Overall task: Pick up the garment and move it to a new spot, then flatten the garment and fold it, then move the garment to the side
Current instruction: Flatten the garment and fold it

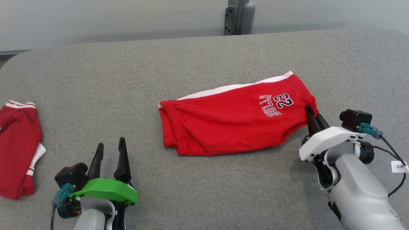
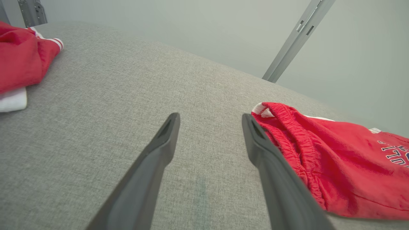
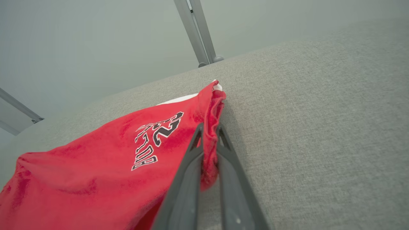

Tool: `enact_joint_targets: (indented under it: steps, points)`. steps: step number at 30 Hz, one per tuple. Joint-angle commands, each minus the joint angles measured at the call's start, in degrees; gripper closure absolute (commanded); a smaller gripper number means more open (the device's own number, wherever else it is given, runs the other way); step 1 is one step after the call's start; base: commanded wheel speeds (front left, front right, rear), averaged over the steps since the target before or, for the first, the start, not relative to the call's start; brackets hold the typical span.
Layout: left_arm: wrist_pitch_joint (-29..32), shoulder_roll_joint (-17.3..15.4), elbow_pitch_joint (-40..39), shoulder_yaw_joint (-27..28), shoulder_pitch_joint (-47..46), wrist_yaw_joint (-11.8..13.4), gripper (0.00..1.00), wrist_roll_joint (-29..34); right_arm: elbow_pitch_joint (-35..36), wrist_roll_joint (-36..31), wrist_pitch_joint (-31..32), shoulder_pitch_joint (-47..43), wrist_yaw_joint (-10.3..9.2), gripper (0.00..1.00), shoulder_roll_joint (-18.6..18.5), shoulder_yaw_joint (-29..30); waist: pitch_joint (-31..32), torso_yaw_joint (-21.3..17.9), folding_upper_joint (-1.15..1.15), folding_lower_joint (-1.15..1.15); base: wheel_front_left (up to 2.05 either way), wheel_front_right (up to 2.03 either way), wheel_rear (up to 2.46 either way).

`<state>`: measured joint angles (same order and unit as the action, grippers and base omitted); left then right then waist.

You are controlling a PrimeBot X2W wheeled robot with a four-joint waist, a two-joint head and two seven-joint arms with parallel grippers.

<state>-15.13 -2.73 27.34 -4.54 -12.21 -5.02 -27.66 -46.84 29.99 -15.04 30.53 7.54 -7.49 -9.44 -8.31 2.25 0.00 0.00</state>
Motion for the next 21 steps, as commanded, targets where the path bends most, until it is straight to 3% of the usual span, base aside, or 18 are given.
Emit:
enact_joint_targets:
  steps: [1,9,16,21]
  points:
    - [0.0,-0.3,-0.1,-0.1,0.9,0.2,0.00,0.0,0.9,-0.7,-0.2,-0.5,-0.10,1.00,0.0,-0.1,0.9,-0.7,0.00,0.00,0.00,0.00,0.00]
    - [0.0,-0.3,0.4,-1.4,1.5,0.3,0.00,-0.9,6.3,-3.0,-0.2,3.1,-0.08,1.00,2.4,-7.6,1.6,1.3,0.00,0.00,0.00,0.00,0.00]
    - [0.0,-0.3,0.7,-2.8,2.4,0.8,0.00,-2.2,9.9,1.1,-0.2,5.8,-0.08,1.00,4.3,-24.4,2.8,5.8,0.00,0.00,0.00,0.00,0.00]
    - [0.0,-0.3,0.9,-4.0,2.5,1.2,0.00,-3.0,9.4,7.7,-0.1,5.5,-0.08,1.00,4.4,-35.5,3.3,8.8,0.00,0.00,0.00,0.00,0.00]
